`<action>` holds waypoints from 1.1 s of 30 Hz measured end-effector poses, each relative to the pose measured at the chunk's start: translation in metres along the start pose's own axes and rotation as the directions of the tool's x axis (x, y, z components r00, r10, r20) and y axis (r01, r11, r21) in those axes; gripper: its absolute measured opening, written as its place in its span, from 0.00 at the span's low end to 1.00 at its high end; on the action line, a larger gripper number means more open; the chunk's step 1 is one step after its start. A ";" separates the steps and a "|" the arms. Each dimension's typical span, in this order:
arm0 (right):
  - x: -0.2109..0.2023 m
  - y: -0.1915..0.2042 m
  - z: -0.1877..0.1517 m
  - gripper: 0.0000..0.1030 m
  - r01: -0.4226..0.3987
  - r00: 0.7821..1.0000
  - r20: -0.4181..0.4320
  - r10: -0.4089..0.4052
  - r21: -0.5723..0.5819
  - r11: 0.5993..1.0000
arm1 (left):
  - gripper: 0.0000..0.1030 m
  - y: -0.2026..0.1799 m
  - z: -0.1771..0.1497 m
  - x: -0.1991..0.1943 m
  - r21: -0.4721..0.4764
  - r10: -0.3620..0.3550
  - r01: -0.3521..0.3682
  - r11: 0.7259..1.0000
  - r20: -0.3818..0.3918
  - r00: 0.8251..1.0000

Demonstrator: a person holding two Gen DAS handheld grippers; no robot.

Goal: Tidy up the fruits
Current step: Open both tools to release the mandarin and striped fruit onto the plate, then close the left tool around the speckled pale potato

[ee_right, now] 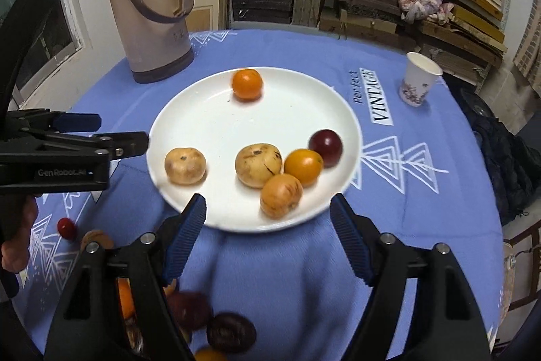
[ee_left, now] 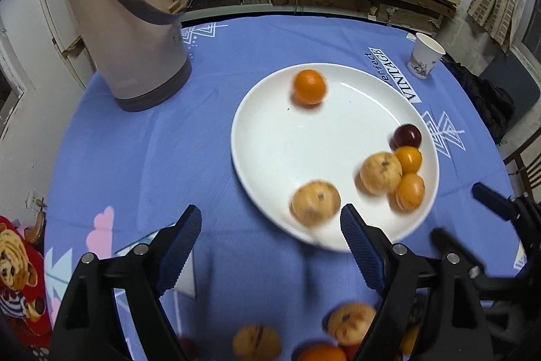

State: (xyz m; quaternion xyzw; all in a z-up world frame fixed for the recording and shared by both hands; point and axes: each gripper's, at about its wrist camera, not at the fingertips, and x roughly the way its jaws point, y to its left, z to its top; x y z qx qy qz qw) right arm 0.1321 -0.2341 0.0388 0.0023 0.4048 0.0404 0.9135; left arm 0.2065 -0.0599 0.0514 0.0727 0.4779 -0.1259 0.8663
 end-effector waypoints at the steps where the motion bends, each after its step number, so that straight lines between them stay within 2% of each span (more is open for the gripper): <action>1: -0.006 -0.001 -0.004 0.73 -0.002 1.000 0.004 0.002 0.004 1.000 | 0.82 0.000 -0.005 -0.004 0.003 0.001 -0.001 1.000 0.004 1.000; 14: -0.062 -0.012 -0.071 0.74 -0.017 1.000 0.019 0.016 0.068 0.998 | 0.83 0.013 -0.083 -0.035 0.005 0.032 -0.032 0.999 0.000 0.999; 17: -0.068 -0.010 -0.086 0.81 -0.019 1.000 0.016 0.018 0.072 0.997 | 0.83 0.016 -0.095 -0.035 -0.006 0.036 -0.036 0.999 -0.005 0.999; 20: -0.072 -0.009 -0.100 0.82 -0.019 1.000 0.008 0.018 0.071 0.997 | 0.83 0.022 -0.108 -0.030 -0.023 0.053 -0.053 0.998 -0.017 0.998; 26: -0.077 -0.007 -0.116 0.85 -0.023 1.000 -0.003 0.024 0.069 0.997 | 0.83 0.031 -0.122 -0.007 -0.051 0.091 -0.094 0.994 -0.062 0.994; 28: -0.076 -0.007 -0.120 0.87 -0.016 1.000 -0.005 0.016 0.067 0.998 | 0.84 0.035 -0.123 -0.001 -0.084 0.065 -0.070 0.994 -0.060 0.996; 33: -0.071 -0.007 -0.122 0.87 -0.021 1.000 -0.014 0.022 0.070 0.997 | 0.84 0.032 -0.118 0.004 -0.098 0.073 -0.078 0.992 -0.052 0.996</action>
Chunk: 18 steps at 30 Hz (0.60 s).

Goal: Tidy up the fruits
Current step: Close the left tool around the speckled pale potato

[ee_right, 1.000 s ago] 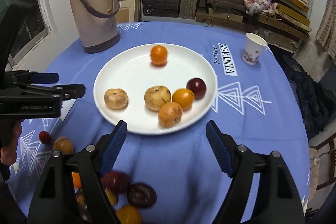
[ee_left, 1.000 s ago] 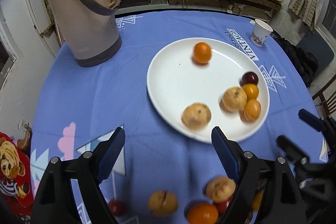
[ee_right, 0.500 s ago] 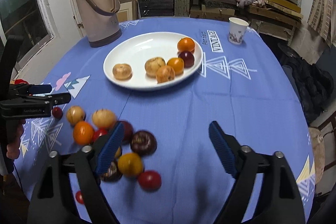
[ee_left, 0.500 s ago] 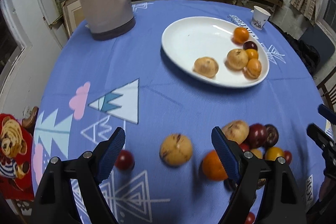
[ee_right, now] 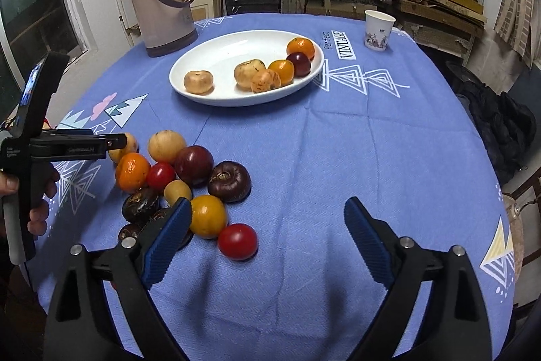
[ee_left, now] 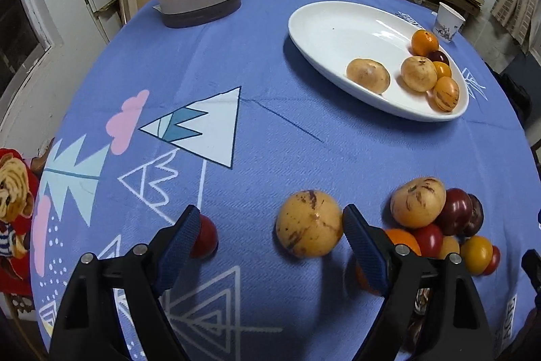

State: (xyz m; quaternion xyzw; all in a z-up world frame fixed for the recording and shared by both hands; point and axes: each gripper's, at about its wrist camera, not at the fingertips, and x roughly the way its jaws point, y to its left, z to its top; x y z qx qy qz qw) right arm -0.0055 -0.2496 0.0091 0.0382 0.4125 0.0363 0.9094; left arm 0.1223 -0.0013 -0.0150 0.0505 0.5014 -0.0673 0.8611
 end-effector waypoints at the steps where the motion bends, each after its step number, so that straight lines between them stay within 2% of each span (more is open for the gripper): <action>1: 0.000 0.000 0.000 0.87 -0.005 1.000 0.002 0.005 0.000 1.000 | 0.84 -0.001 0.001 0.000 0.000 0.002 -0.002 1.000 0.000 1.000; 9: 0.006 0.000 0.001 0.87 -0.019 1.000 -0.007 0.019 0.005 1.000 | 0.83 -0.019 0.003 0.014 0.033 -0.002 0.003 0.999 -0.036 0.999; 12: 0.010 0.001 0.000 0.87 -0.011 1.000 -0.028 0.011 -0.016 1.000 | 0.83 -0.014 0.004 0.020 -0.010 -0.009 0.009 1.000 -0.049 0.999; 13: 0.012 0.003 -0.002 0.87 -0.006 0.999 -0.039 0.004 -0.041 0.999 | 0.80 -0.012 0.005 0.020 -0.008 0.001 -0.002 1.000 -0.044 0.999; 14: 0.013 0.005 -0.003 0.87 -0.002 0.999 -0.047 -0.001 -0.062 0.998 | 0.65 -0.012 0.004 0.019 0.000 0.012 -0.012 1.000 -0.039 0.999; 15: 0.015 0.008 -0.005 0.87 0.003 0.998 -0.058 -0.008 -0.086 0.996 | 0.43 -0.014 0.003 0.020 0.013 0.007 -0.006 1.000 -0.047 0.999; 18: 0.027 0.017 -0.009 0.87 0.020 0.995 -0.095 -0.034 -0.147 0.989 | 0.43 -0.013 -0.002 0.020 0.022 -0.002 0.003 1.000 -0.061 0.998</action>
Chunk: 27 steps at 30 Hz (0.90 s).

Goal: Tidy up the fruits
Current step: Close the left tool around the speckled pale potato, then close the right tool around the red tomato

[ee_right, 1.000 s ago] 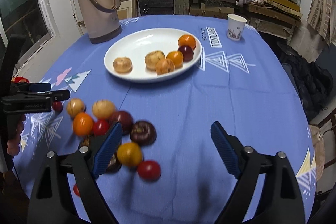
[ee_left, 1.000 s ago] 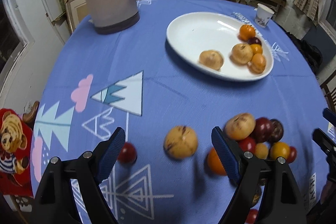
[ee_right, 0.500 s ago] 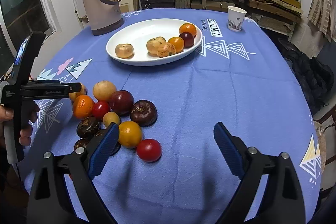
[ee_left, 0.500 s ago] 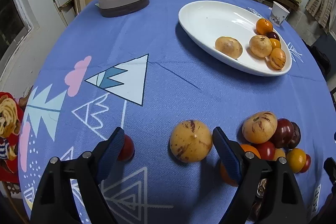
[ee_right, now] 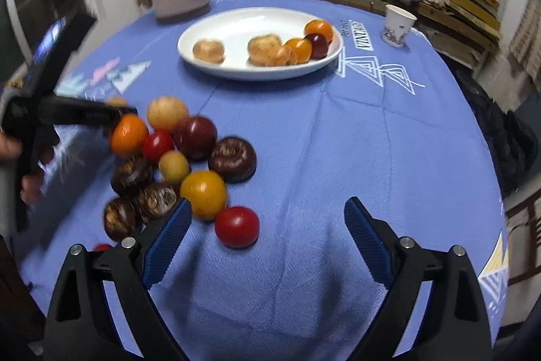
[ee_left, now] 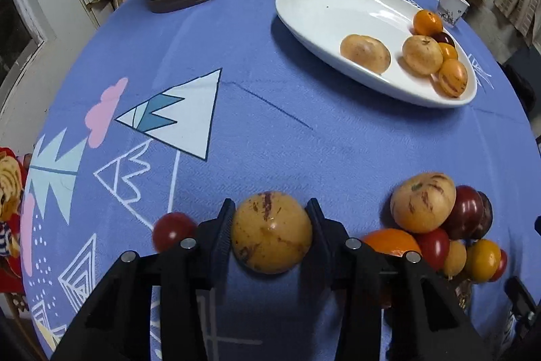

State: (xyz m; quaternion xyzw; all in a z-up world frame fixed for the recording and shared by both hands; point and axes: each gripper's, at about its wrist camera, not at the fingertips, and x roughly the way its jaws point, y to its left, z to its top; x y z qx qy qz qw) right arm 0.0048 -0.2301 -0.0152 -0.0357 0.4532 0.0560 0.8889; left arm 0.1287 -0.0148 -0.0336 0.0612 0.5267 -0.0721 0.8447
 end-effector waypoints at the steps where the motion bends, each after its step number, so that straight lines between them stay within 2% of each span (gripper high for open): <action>1: 0.003 0.001 -0.001 0.86 -0.003 1.000 -0.008 0.003 -0.007 1.000 | 0.43 -0.001 -0.002 0.000 0.013 0.004 -0.004 1.000 0.006 1.000; 4: 0.014 0.004 -0.002 0.73 -0.014 0.999 -0.047 0.013 -0.021 1.000 | 0.43 0.001 -0.007 -0.002 0.013 0.002 -0.002 1.000 0.006 1.000; 10: 0.030 0.014 -0.004 0.65 -0.009 0.995 -0.097 0.002 -0.067 0.998 | 0.43 0.008 -0.010 -0.004 0.010 -0.034 0.034 0.999 -0.009 0.999; 12: 0.033 0.017 -0.002 0.55 -0.040 0.995 -0.097 0.034 -0.063 0.997 | 0.43 0.010 -0.010 -0.004 0.005 -0.044 0.044 0.999 -0.010 0.999; 13: 0.033 0.018 -0.001 0.41 -0.057 0.994 -0.102 0.050 -0.063 0.996 | 0.43 0.010 -0.011 -0.005 0.007 -0.042 0.042 0.999 -0.010 0.999; 14: 0.033 0.021 0.000 0.31 -0.060 0.993 -0.104 0.053 -0.066 0.996 | 0.43 0.010 -0.012 -0.005 0.010 -0.040 0.040 0.999 -0.008 0.999; 17: 0.033 0.026 0.002 0.30 -0.042 0.994 -0.108 0.034 -0.070 0.997 | 0.43 0.010 -0.010 -0.005 0.005 -0.045 0.045 0.999 -0.013 0.999; 22: 0.025 0.019 -0.004 0.29 -0.091 0.992 -0.089 0.088 -0.033 0.995 | 0.43 0.012 -0.010 -0.006 -0.002 -0.051 0.051 0.999 -0.028 0.998; 27: 0.012 0.011 -0.008 0.29 -0.100 0.994 -0.053 0.099 -0.010 0.995 | 0.43 0.011 -0.014 -0.009 0.008 -0.046 0.046 0.999 -0.022 0.999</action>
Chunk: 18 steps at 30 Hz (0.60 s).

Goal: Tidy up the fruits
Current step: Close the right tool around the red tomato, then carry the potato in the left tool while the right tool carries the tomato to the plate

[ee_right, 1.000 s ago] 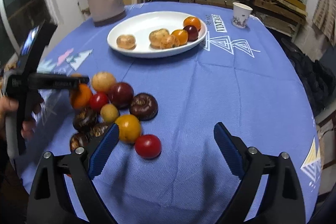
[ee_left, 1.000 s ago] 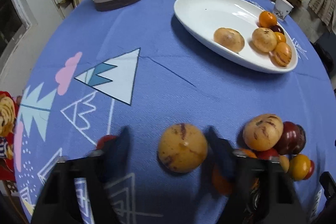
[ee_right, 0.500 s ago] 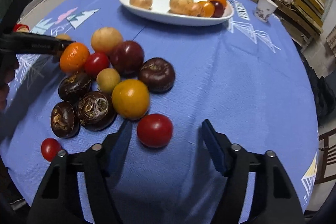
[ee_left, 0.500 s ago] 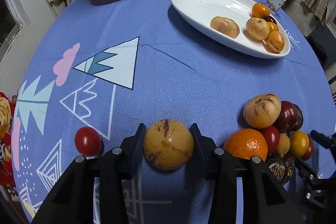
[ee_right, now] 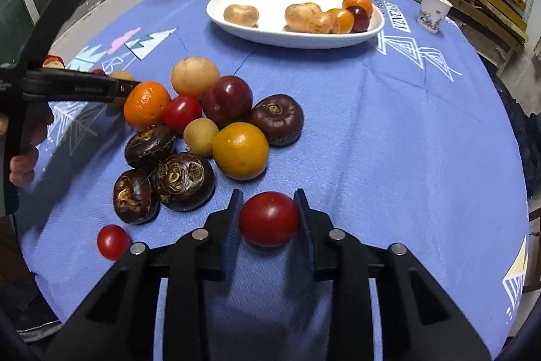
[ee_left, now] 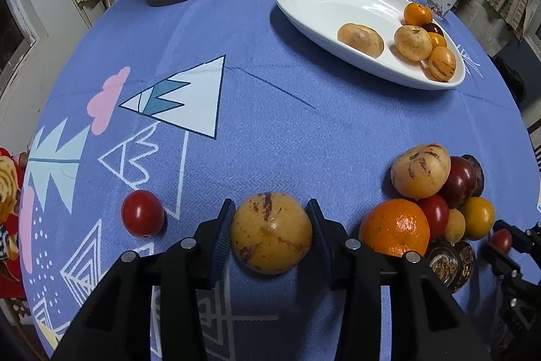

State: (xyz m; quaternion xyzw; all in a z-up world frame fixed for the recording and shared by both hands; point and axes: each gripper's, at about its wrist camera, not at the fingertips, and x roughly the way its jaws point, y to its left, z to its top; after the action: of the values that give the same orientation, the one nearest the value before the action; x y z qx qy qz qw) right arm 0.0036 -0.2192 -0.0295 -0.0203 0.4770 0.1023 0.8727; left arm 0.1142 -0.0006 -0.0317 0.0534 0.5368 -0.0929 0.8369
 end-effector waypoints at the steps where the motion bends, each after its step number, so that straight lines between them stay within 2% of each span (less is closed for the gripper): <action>1: -0.001 0.000 0.000 0.29 0.001 1.000 0.003 -0.001 0.001 1.000 | 0.43 0.000 0.000 0.000 -0.001 0.000 0.000 1.000 0.001 1.000; 8: -0.012 0.001 0.009 0.29 0.016 0.999 0.038 -0.015 -0.008 1.000 | 0.43 0.004 0.002 -0.012 -0.005 0.001 -0.001 1.000 0.015 1.000; 18: -0.023 0.001 0.051 0.29 0.027 0.993 0.113 -0.027 -0.003 1.000 | 0.43 0.000 0.023 -0.039 0.019 -0.004 0.003 1.000 0.063 0.998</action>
State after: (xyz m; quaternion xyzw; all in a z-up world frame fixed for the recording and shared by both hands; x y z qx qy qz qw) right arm 0.0340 -0.2155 0.0175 -0.0226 0.4262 0.0926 0.8996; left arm 0.1188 -0.0016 0.0135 0.0577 0.5094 -0.1011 0.8526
